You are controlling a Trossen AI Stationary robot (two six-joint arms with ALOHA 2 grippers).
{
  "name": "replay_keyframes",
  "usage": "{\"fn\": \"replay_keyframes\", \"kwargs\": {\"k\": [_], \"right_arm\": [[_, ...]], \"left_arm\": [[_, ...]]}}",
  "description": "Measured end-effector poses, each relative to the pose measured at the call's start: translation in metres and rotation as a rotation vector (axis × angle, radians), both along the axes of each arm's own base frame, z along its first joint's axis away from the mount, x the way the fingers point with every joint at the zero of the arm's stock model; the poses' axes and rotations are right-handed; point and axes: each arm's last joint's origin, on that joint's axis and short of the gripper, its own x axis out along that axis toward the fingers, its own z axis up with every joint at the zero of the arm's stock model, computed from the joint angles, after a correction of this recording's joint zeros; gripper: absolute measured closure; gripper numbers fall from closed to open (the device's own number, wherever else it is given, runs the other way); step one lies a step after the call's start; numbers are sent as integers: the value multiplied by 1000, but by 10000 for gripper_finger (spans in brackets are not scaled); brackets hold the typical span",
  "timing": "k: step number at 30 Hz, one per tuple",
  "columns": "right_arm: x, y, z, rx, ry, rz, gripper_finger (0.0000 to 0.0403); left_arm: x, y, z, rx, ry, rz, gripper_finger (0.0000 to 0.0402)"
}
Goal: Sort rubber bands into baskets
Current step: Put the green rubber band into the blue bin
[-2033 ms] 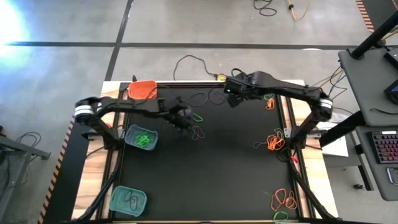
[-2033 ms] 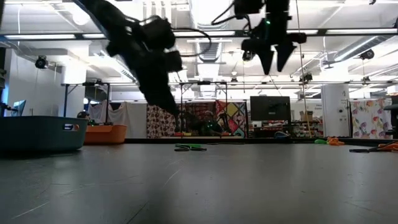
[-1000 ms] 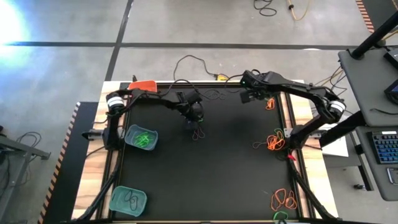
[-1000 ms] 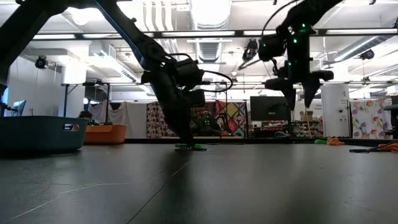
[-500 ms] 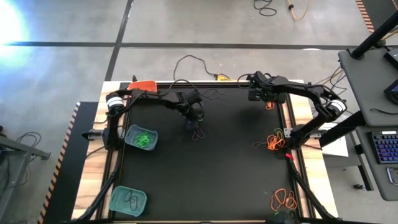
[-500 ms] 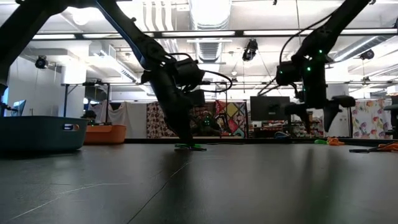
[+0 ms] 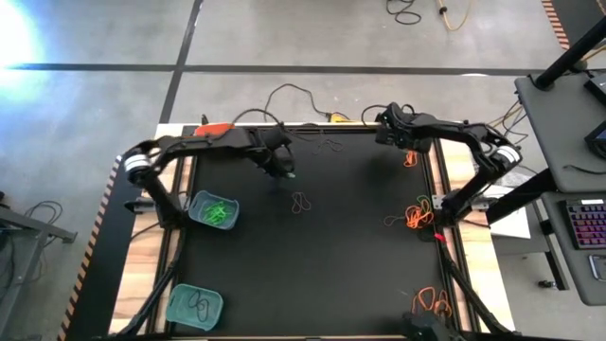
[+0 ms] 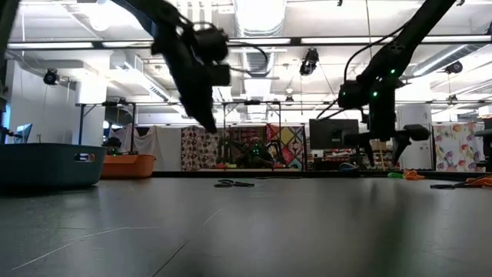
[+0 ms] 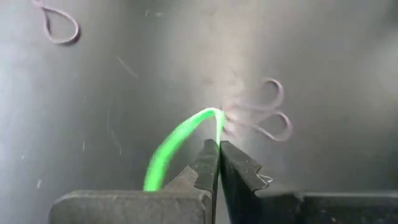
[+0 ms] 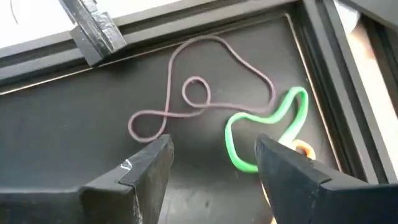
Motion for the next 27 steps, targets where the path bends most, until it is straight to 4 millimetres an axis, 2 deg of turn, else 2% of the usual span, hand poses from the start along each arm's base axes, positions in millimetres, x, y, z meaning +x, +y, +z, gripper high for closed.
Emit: {"fn": "replay_keyframes", "kwargs": {"k": [6, 12, 16, 20, 27], "right_arm": [[5, -7, -10, 49, 41, 38, 182], [3, -7, -12, 49, 34, -25, 182], [2, -7, -10, 31, 55, -38, 182], [1, -7, -10, 27, 55, -45, 182], [1, -8, -12, 26, 66, -49, 182]], "left_arm": [[-42, -19, 40, -66, 58, 50, 401], [-90, -44, 49, -246, 321, 260, 401], [-113, -59, 41, -302, 421, 368, 401], [-135, -67, 24, -332, 458, 458, 401], [-153, -77, -12, -427, 451, 502, 401]]}}
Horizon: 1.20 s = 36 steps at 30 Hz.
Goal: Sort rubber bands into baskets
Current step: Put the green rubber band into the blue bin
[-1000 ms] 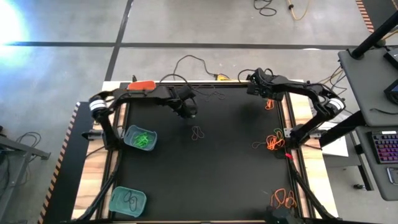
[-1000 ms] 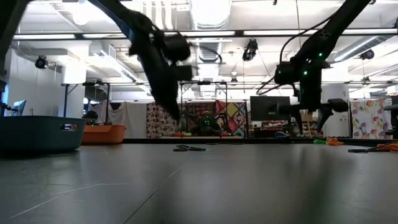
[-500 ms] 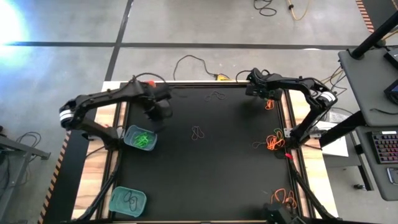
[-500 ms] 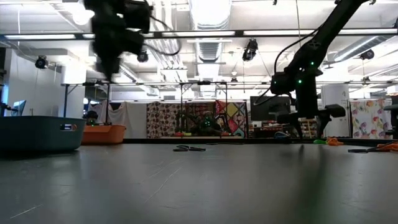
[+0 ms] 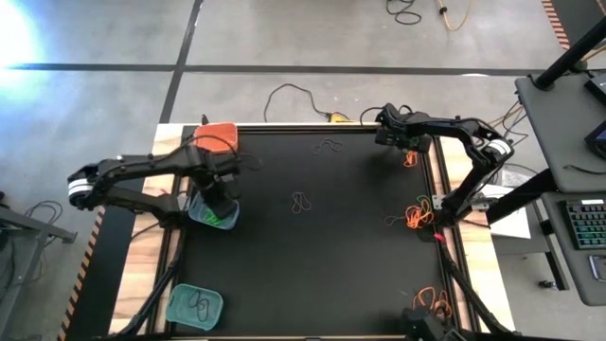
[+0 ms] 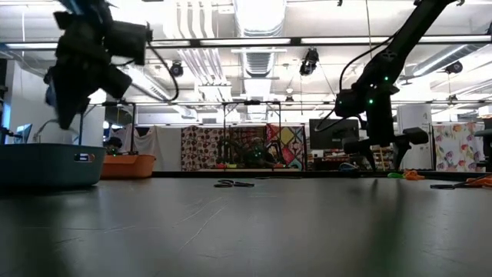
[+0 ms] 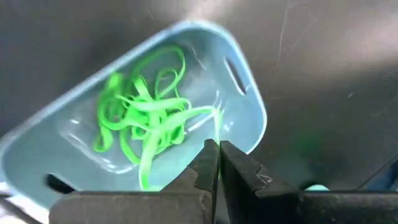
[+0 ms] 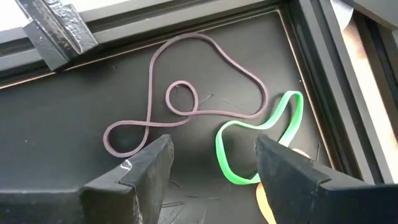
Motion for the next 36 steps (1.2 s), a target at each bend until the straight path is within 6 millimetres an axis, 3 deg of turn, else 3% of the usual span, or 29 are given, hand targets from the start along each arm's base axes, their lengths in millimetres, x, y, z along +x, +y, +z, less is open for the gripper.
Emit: {"fn": "replay_keyframes", "kwargs": {"k": [10, 21, 27, 31, 36], "right_arm": [[0, -1, 0, -8, -6, -6, 182], [-1, -4, 0, -28, -22, -23, 182], [0, -4, 0, -28, -26, -28, 182], [2, -5, -12, 32, -46, -30, 182], [8, -4, -18, 30, -1, -29, 184]], "left_arm": [[-20, -6, -40, 3, 132, 65, 402], [-20, -1, -42, 168, 185, 93, 397], [-17, 0, -49, 171, 185, 92, 356], [-18, 0, -51, 182, 215, 88, 317], [-19, 0, -43, 174, 247, 84, 273]]}}
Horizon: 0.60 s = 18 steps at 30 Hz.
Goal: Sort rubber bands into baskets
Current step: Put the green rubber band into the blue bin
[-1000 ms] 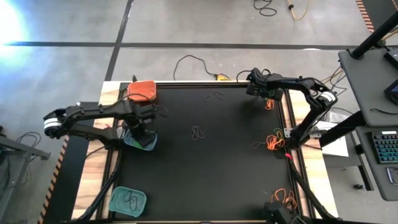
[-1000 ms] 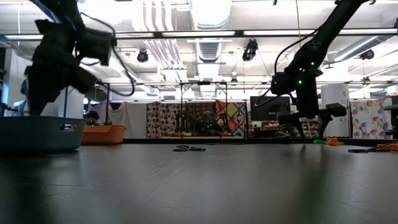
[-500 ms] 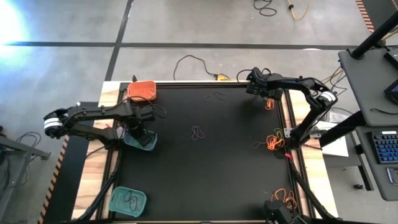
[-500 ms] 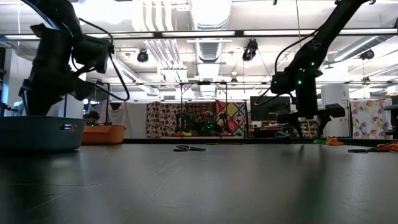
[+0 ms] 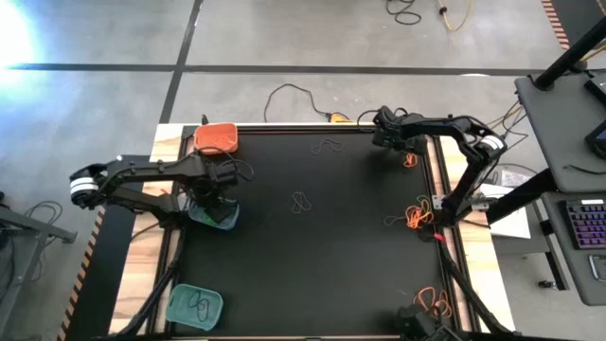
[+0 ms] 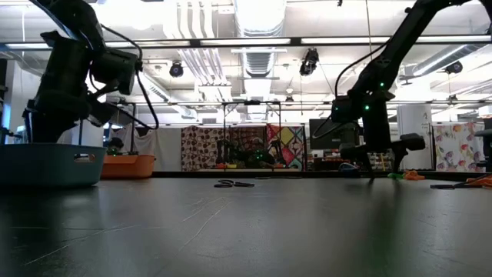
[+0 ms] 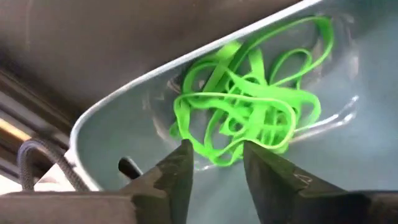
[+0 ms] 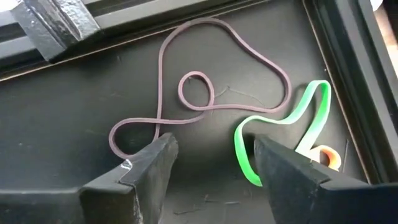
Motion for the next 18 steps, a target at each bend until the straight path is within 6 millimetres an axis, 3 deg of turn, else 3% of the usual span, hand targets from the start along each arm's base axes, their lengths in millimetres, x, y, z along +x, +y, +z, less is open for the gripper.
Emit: {"fn": "replay_keyframes", "kwargs": {"k": [4, 8, 14, 18], "right_arm": [[0, 0, 0, 4, -7, -5, 205], [0, 0, 0, 0, -24, -28, 254], [2, 4, -1, 5, -14, -35, 348], [6, 11, -1, 18, 1, -26, 388]], "left_arm": [[5, 2, 18, 10, -27, -10, 249], [10, 5, 32, 64, -74, -55, 231], [9, 8, 39, 166, -60, -84, 216], [8, 8, 39, 182, -51, -85, 214]]}}
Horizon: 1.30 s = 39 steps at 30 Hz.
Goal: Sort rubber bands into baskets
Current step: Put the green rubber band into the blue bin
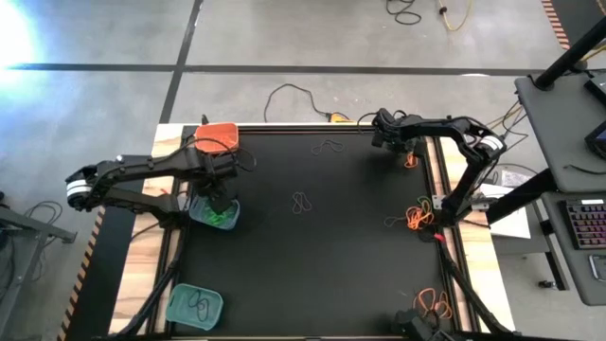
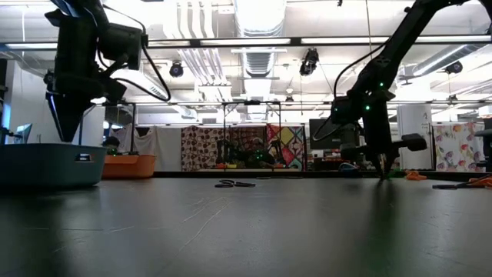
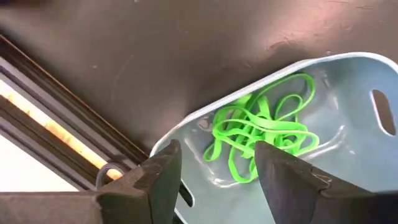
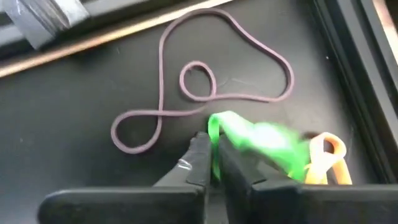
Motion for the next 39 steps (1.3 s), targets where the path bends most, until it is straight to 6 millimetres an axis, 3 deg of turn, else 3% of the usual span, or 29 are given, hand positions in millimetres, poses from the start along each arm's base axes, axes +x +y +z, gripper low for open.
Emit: {"fn": "replay_keyframes", "kwargs": {"k": [14, 18, 28, 32, 39], "right_arm": [[31, 33, 16, -21, -62, 116, 392], [52, 52, 26, -68, -122, 203, 392], [150, 119, 50, -166, -331, 638, 392], [192, 124, 53, -185, -354, 716, 392], [268, 111, 42, -194, -379, 843, 392]], "left_arm": [[0, 2, 0, 60, 26, -71, 214], [0, 3, 0, 80, 31, -97, 214], [1, 3, 1, 83, 28, -163, 214], [2, 3, 1, 83, 29, -189, 214], [1, 4, 2, 108, 35, -184, 214]]}}
